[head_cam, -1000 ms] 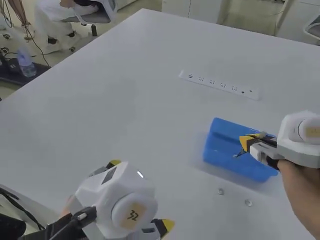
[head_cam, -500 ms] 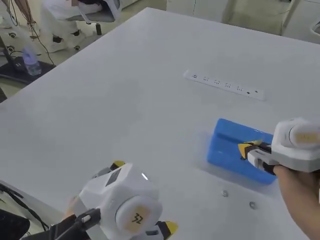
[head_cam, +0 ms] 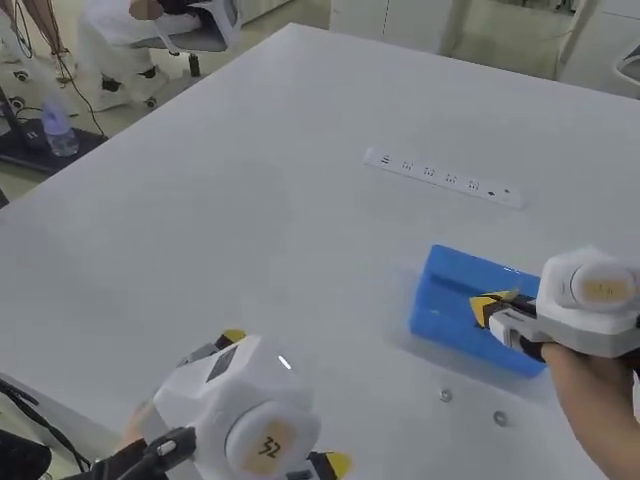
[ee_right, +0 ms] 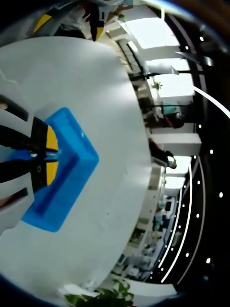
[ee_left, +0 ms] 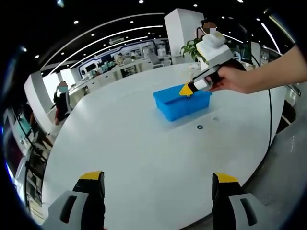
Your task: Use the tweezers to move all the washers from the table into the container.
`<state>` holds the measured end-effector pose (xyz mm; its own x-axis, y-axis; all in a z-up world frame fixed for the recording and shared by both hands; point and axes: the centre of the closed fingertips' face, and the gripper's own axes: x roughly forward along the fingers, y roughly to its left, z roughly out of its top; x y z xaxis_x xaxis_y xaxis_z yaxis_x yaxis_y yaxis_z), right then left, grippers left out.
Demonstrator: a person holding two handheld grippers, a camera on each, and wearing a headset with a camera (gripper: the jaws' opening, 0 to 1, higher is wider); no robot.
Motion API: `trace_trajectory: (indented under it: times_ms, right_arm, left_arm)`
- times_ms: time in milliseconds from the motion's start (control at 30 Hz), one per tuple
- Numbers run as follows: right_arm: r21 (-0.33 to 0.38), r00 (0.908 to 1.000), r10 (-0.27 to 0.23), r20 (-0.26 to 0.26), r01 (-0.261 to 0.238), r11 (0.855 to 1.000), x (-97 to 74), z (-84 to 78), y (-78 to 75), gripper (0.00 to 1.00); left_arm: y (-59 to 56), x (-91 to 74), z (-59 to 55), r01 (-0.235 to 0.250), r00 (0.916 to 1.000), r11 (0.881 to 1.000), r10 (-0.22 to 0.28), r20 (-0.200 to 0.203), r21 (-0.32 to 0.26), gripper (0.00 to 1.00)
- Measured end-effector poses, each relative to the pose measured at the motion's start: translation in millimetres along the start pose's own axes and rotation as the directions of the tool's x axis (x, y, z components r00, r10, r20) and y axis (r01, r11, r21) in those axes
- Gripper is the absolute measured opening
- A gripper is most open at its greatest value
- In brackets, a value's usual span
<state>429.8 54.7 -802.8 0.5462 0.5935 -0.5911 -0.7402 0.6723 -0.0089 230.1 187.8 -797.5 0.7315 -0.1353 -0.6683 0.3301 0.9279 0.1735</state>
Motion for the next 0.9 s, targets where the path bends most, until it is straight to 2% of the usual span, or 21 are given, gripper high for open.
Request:
trace_trajectory:
  times_ms: [267,400,567,833,900]
  right_arm:
    - [0.042,1.0000,-0.002,0.001,0.001,0.999,-2.7,2.4,-3.2,0.03]
    - [0.022,0.9999,-0.006,0.013,0.006,1.000,-10.1,6.7,-1.1,0.03]
    - [0.008,0.9981,-0.002,0.061,0.001,1.000,-28.0,22.7,3.2,0.03]
    - [0.001,0.9879,0.026,0.153,-0.027,1.000,-57.9,54.5,17.3,0.03]
    - [0.004,0.9854,0.038,0.166,-0.039,0.999,-61.0,59.0,22.0,0.03]
  left_arm:
    - [1.4,-0.3,1.1,-0.005,1.0000,1.000,0.005,0.007,-0.001,0.95]
    - [1.9,-0.6,2.0,-0.005,0.9999,1.000,0.005,0.012,-0.008,0.96]
    - [1.7,-0.9,2.7,-0.006,0.9999,1.000,0.007,0.016,-0.007,0.96]
    - [0.6,-0.9,3.7,-0.004,0.9998,1.000,0.004,0.019,-0.006,0.96]
    - [0.6,-1.0,3.9,-0.004,0.9998,1.000,0.004,0.020,-0.009,0.96]
